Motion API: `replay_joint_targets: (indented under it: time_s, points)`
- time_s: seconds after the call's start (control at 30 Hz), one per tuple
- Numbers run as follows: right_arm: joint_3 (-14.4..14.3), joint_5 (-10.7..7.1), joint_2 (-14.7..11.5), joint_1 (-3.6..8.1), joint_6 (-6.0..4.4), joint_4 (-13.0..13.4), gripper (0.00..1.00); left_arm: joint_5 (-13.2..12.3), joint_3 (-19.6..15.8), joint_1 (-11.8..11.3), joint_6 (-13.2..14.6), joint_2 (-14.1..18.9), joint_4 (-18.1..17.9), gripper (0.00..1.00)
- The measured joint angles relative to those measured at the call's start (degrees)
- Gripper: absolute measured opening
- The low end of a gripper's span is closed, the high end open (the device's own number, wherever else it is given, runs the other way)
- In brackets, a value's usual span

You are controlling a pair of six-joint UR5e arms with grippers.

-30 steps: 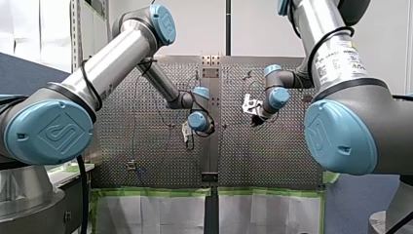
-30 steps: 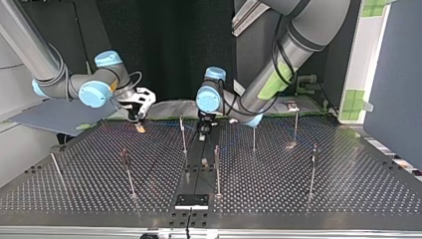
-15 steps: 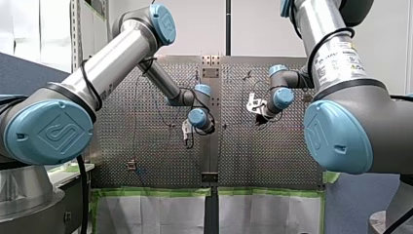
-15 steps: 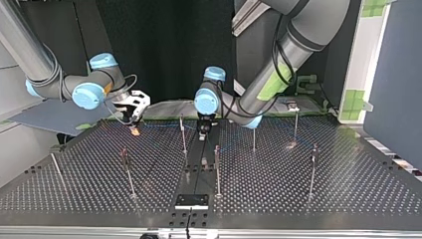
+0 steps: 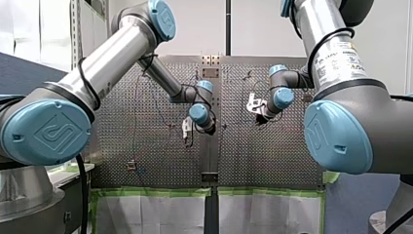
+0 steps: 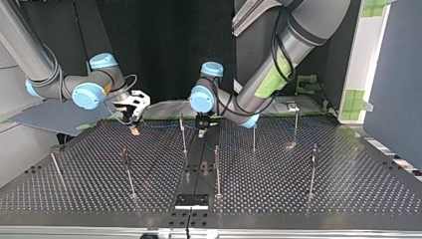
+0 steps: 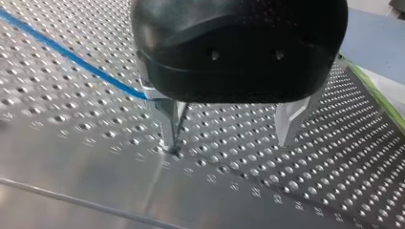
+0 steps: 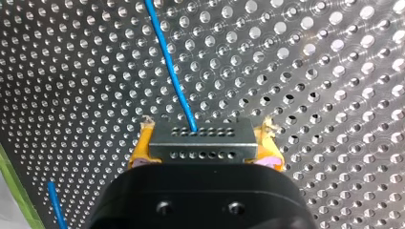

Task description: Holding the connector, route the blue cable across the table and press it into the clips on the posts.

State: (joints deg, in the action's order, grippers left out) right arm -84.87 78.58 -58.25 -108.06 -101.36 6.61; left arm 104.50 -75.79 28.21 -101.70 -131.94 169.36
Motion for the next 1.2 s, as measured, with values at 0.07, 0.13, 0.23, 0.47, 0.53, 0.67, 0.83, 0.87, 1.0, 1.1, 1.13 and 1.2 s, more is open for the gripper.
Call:
replay_joint_targets:
  time_s: [0.07, 0.13, 0.23, 0.47, 0.53, 0.67, 0.83, 0.87, 1.0, 1.1, 1.13, 1.2]
  points:
    - [0.0, 0.0, 0.0, 0.0, 0.0, 0.0, 0.0, 0.8, -0.4, 0.4, 0.1, 0.9, 0.4, 1.0]
    - [0.0, 0.0, 0.0, 0.0, 0.0, 0.0, 0.0, 1.3, -1.0, 0.7, 0.2, 1.8, 0.7, 1.0]
    - [0.0, 0.0, 0.0, 0.0, 0.0, 0.0, 0.0, 1.7, -2.2, 1.4, 0.3, 3.1, 0.8, 1.0]
    - [0.0, -0.08, -0.1, 0.11, 0.0, -0.2, 0.0, 1.9, -4.5, 3.1, 1.5, 6.7, 2.4, 1.0]
    - [0.0, -0.08, -0.1, 0.19, 0.0, -0.3, 0.0, 2.0, -4.6, 3.9, 1.8, 7.7, 3.4, 1.0]
    - [0.3, -0.1, -0.1, 0.52, 0.12, -1.0, 0.0, 2.9, -4.7, 5.5, 1.8, 8.6, 4.8, 1.0]
    - [0.6, -0.11, -0.3, 1.02, 0.31, -1.9, 0.0, 4.8, -4.7, 7.9, 0.9, 8.9, 5.2, 1.0]
    - [0.7, -0.13, -0.3, 1.16, 0.32, -2.0, 0.0, 5.0, -4.7, 8.4, 0.6, 8.9, 5.3, 1.0]
    - [0.8, -0.16, -0.6, 1.68, 0.38, -2.3, 0.0, 6.0, -4.7, 10.4, -1.3, 9.1, 5.7, 1.0]
    - [0.7, -0.17, -1.1, 2.05, 0.42, -2.6, 0.0, 7.2, -4.6, 11.8, -2.5, 9.2, 5.5, 1.0]
    - [0.7, -0.19, -1.4, 2.16, 0.42, -2.6, 0.0, 7.7, -4.6, 12.4, -2.9, 9.2, 5.1, 1.0]
    - [0.7, -0.27, -1.9, 2.39, 0.42, -2.7, 0.0, 8.6, -4.5, 13.3, -3.5, 9.2, 4.4, 1.0]
